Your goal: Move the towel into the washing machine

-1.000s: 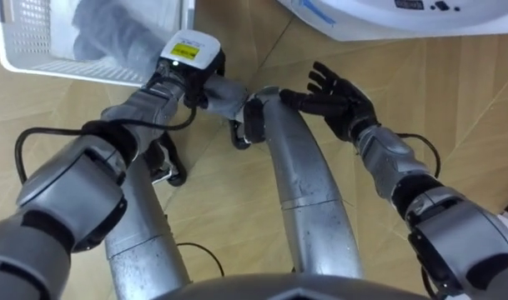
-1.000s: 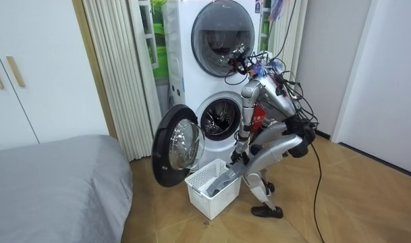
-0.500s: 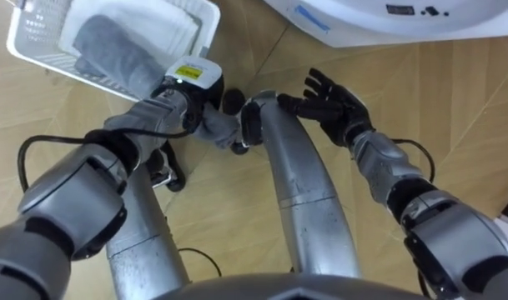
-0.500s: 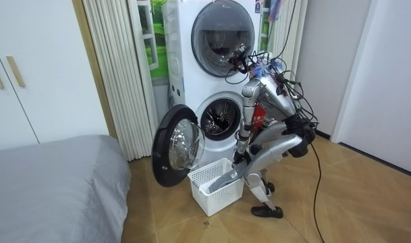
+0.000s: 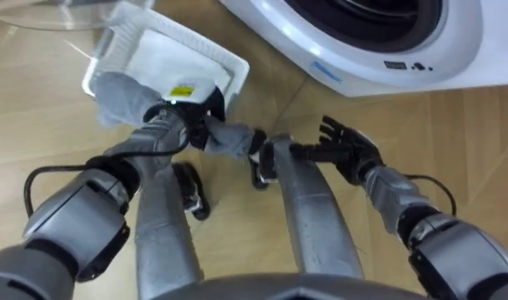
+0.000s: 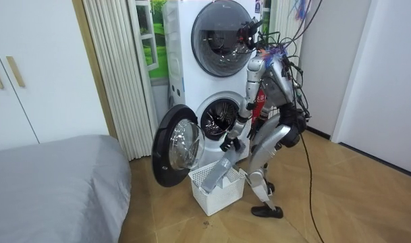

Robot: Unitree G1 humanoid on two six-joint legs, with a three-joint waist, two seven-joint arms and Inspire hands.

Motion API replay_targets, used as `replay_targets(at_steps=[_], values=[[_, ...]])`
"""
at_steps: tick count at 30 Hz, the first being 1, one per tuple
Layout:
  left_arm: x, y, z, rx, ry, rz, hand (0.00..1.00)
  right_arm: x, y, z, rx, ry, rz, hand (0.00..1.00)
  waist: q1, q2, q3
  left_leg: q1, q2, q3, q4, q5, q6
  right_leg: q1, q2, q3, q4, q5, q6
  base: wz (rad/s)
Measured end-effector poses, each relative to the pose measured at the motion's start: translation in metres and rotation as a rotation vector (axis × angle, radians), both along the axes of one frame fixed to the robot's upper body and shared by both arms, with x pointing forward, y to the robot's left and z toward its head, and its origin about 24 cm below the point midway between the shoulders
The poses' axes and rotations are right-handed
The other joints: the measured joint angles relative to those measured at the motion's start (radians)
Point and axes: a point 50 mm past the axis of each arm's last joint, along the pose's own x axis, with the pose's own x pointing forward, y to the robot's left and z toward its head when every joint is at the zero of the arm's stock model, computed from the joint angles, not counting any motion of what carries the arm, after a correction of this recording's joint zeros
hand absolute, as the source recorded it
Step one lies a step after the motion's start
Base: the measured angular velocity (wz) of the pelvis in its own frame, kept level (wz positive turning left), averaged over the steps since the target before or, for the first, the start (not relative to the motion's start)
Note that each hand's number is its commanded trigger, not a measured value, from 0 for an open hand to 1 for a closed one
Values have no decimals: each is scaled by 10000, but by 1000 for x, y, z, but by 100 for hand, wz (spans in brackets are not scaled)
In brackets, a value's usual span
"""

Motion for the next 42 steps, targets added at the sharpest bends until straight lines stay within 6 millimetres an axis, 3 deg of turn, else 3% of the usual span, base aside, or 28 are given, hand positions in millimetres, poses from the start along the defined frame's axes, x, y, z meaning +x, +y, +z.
replay_targets(at_steps=[5,10,15,21,23,25,33,34,35,36,42], values=[[10,4,16,-1996,-899,1563,100,6,3,3,-488,-180,375,0,147,65,26,406,-44,32,-485,163,-1,403,-54,-20,-369,53,11,6],[16,-12,26,-4555,-990,2504,100,12,8,7,-1232,-401,1345,0,175,80,35,402,-134,-4,-637,230,-18,398,-94,-24,-503,56,14,1],[17,-42,35,-8065,111,2623,100,14,20,9,-1394,-593,1913,0,393,72,31,413,-39,26,-658,231,-20,414,-97,-57,-535,56,14,-1],[1,-61,28,-11435,1874,2433,100,18,32,14,-1136,-1116,1950,0,426,28,3,376,-111,-13,-677,245,-20,416,-105,-88,-602,70,2,1],[-2,-64,28,-12416,2299,2457,100,16,34,12,-1087,-1090,1959,0,428,-29,-28,346,-130,-41,-684,277,-1,412,-136,-115,-624,87,12,4],[-7,-67,27,-13509,2779,2395,100,12,39,10,-906,-1032,1988,0,489,-158,-111,411,-62,-40,-690,280,-1,489,-136,-130,-645,92,14,0],[-24,-66,13,-16352,4084,2928,100,-4,46,-1,-501,-643,1802,0,645,-332,-247,941,-28,-174,-1024,336,28,1232,-98,-374,-1197,249,60,3],[-26,-66,12,-16511,4201,2971,100,-4,47,-1,-477,-604,1806,30,647,-331,-248,962,-30,-179,-1050,344,34,1266,-96,-400,-1247,272,67,4],[-29,-67,9,-16845,4499,3089,100,-5,47,-2,-477,-516,1839,80,635,-334,-261,991,-58,-201,-1081,353,50,1312,-122,-463,-1273,283,80,6],[-33,-67,6,-17169,4809,3223,100,-7,47,-3,-472,-420,1831,100,652,-339,-302,996,-92,-230,-1128,370,63,1334,-141,-486,-1318,294,98,9],[-41,-68,-1,-18970,5599,3863,100,-8,45,-4,-624,-272,1885,100,701,-323,-392,1053,-182,-330,-1276,466,59,1447,-230,-612,-1429,329,112,7]])
